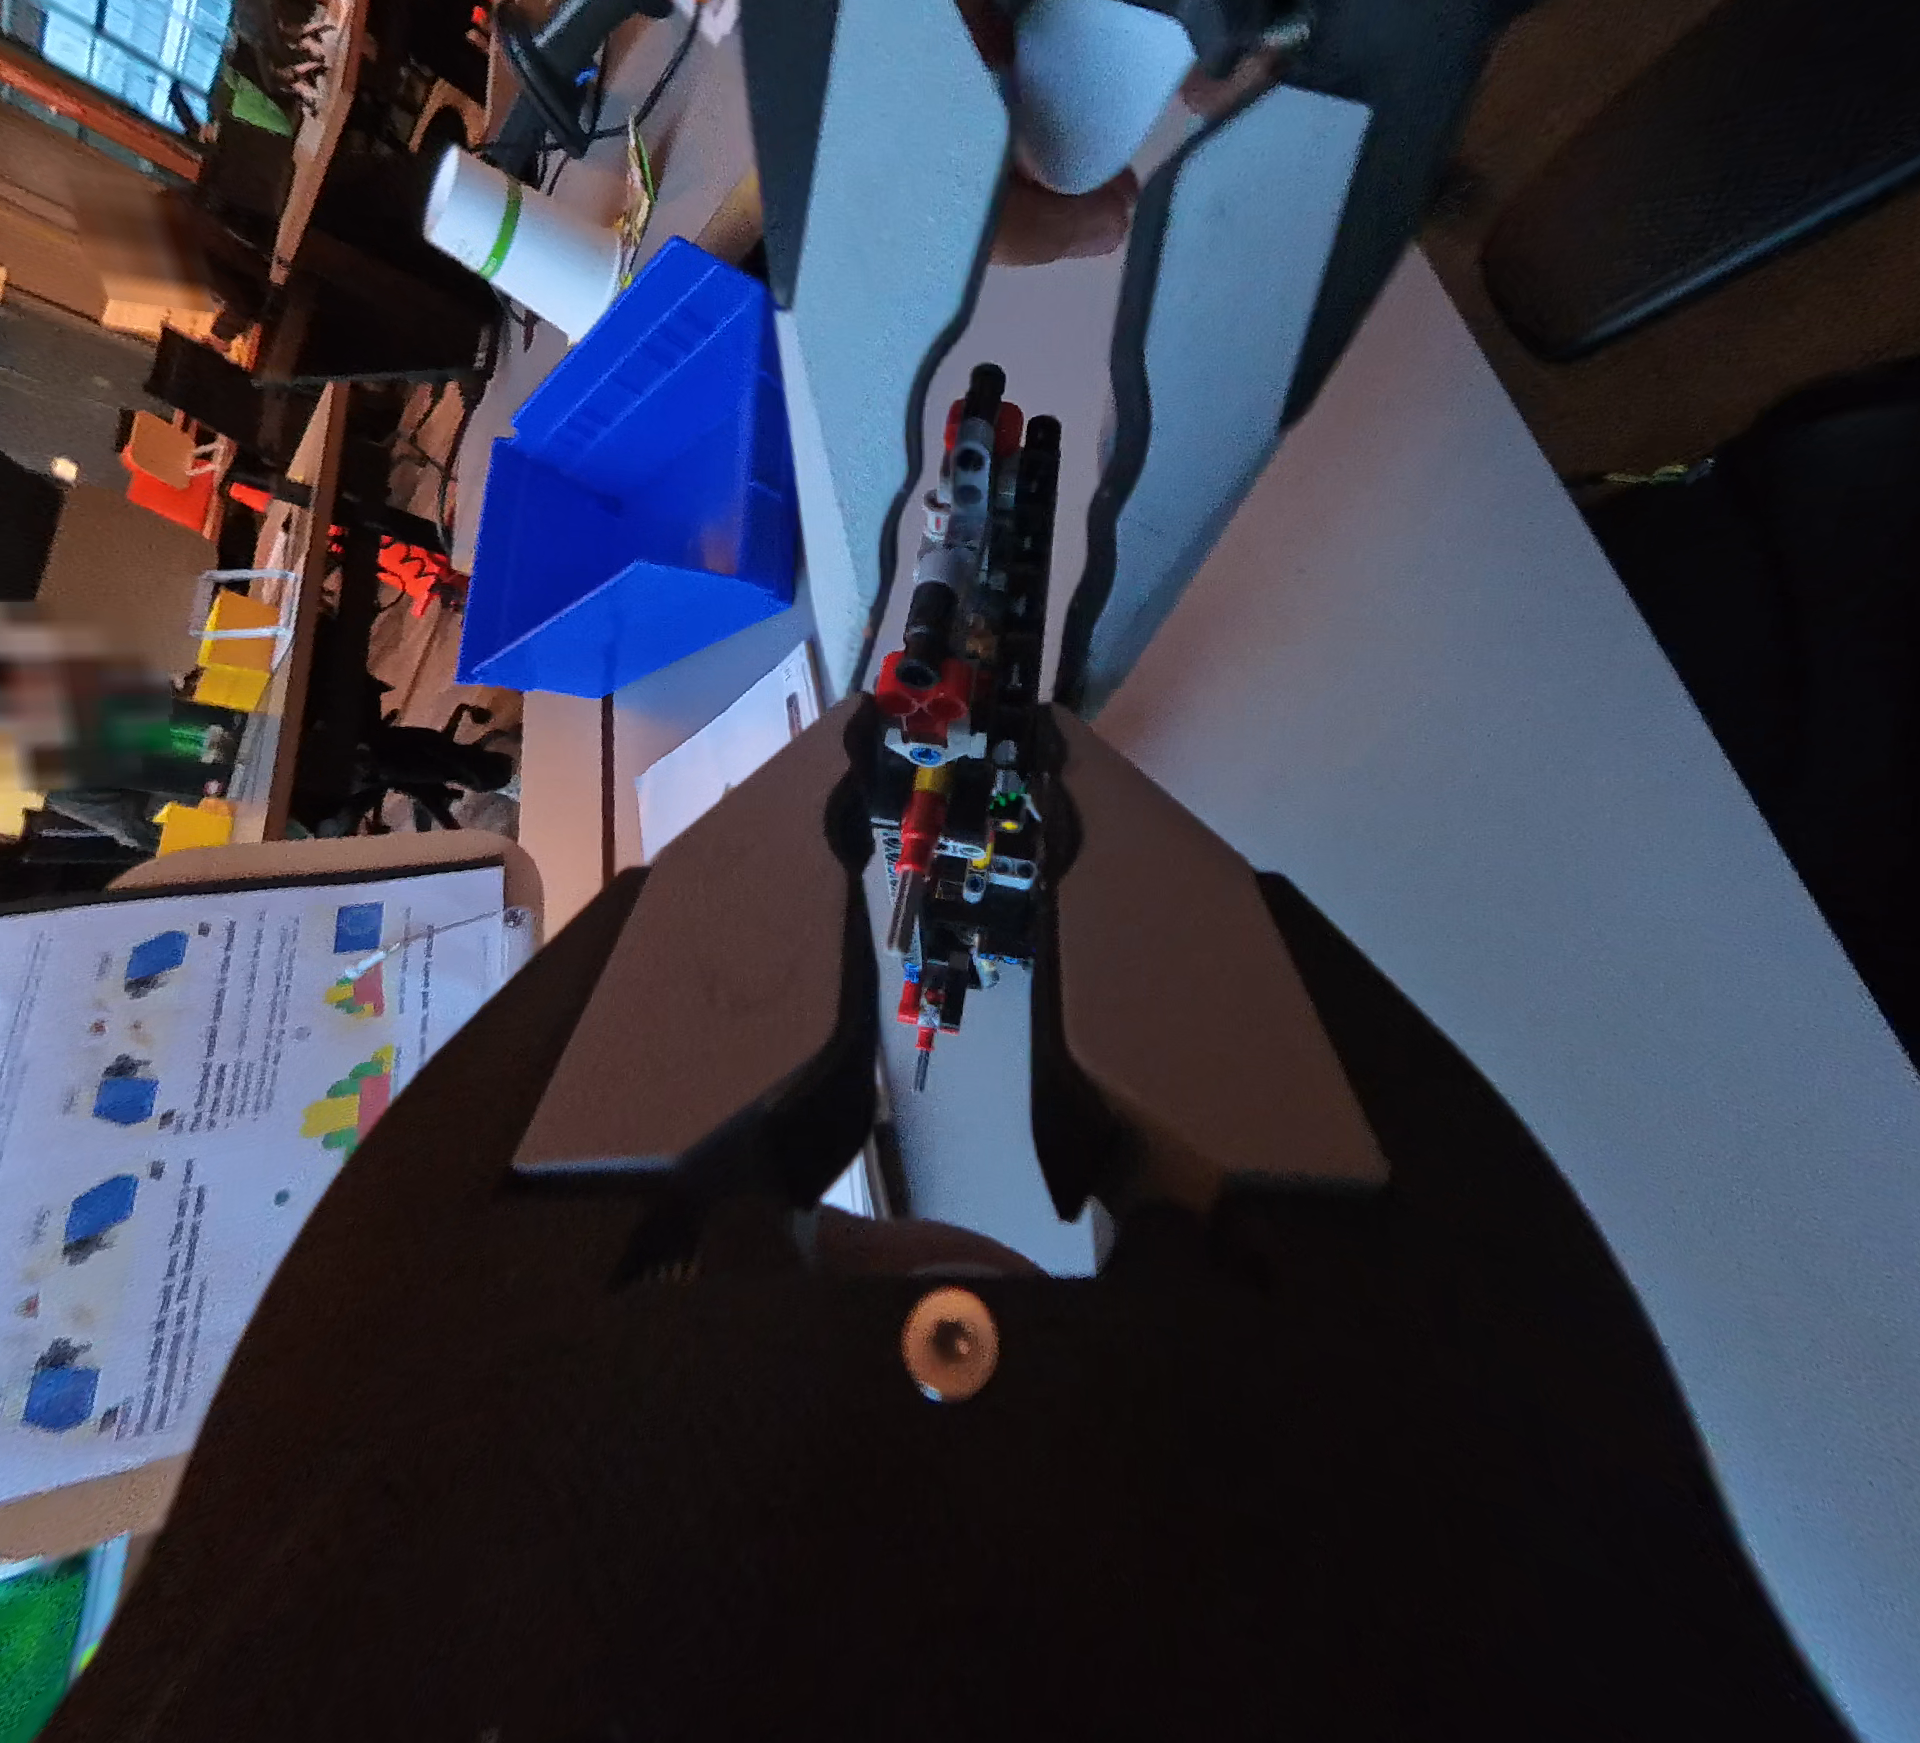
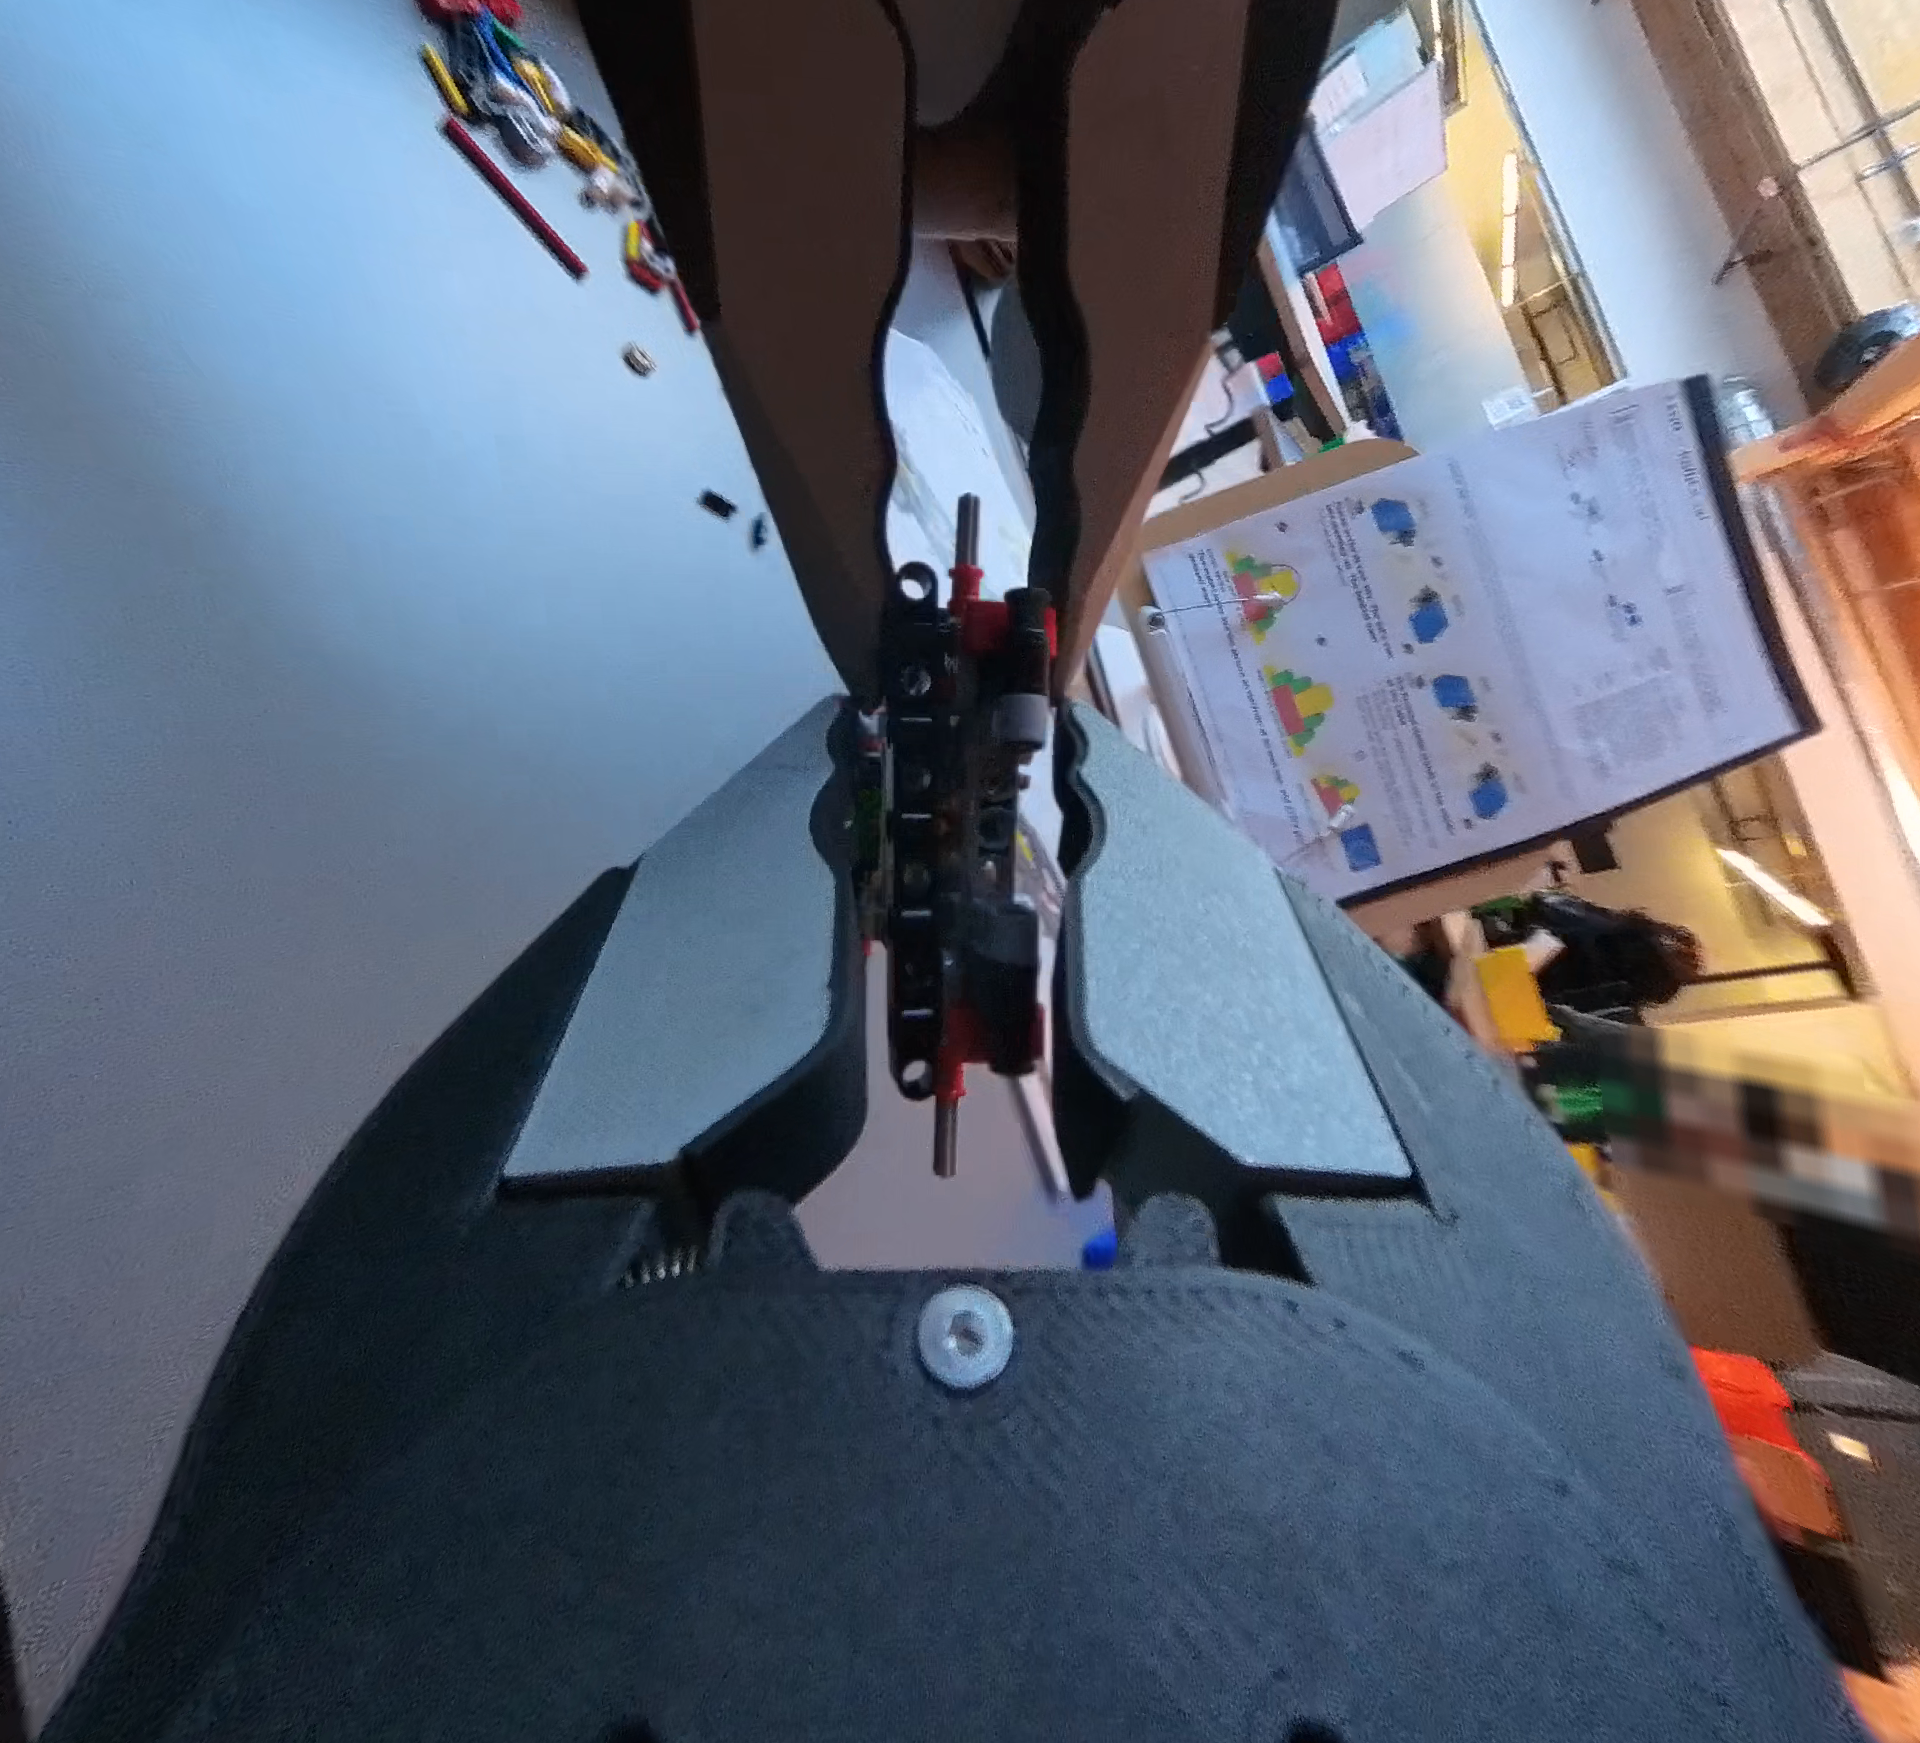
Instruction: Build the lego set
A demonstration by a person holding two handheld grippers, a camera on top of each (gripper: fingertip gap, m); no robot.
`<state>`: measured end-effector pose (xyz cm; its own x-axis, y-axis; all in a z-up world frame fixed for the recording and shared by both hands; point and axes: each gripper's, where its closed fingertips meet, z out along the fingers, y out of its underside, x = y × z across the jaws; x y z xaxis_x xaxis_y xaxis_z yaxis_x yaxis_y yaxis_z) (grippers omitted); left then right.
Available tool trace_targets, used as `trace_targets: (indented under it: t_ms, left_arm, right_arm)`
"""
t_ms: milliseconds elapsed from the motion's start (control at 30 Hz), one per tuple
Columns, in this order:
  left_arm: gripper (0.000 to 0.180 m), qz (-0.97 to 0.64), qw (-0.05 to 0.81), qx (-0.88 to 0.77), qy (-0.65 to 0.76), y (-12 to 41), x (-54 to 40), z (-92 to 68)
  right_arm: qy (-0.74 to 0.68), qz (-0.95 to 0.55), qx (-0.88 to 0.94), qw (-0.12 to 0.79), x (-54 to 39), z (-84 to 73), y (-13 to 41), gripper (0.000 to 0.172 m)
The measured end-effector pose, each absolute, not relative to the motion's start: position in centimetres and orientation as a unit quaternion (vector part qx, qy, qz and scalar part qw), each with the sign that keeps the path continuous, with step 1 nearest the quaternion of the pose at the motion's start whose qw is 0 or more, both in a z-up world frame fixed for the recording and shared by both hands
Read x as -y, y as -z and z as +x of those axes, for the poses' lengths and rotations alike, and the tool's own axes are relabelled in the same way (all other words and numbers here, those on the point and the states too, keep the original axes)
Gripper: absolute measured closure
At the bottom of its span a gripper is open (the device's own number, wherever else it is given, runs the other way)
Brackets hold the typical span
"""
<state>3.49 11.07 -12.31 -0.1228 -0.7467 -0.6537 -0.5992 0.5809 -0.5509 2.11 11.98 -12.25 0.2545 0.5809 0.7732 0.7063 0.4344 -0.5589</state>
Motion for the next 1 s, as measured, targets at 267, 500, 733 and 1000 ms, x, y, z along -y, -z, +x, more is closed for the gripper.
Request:
trace_targets:
  t_ms: [267,500,733,1000]
  left_arm:
    - [0.156,-0.440,0.490,-0.750,0.062,11.9,-10.5,2.1]
    - [0.178,-0.438,0.464,-0.768,0.064,13.2,-9.9,2.2]
    - [0.165,-0.437,0.491,-0.752,0.056,12.2,-10.5,2.2]
    - [0.136,-0.419,0.489,-0.765,0.010,13.0,-10.6,3.1]
  right_arm:
    - [0.034,-0.523,0.617,0.587,-11.5,2.1,12.2,0.147]
    - [0.031,-0.505,0.635,0.584,-10.7,0.9,12.1,0.142]
    - [0.037,-0.521,0.639,0.565,-11.3,1.5,12.7,0.145]
    - [0.036,-0.516,0.639,0.570,-11.3,1.5,12.8,0.145]
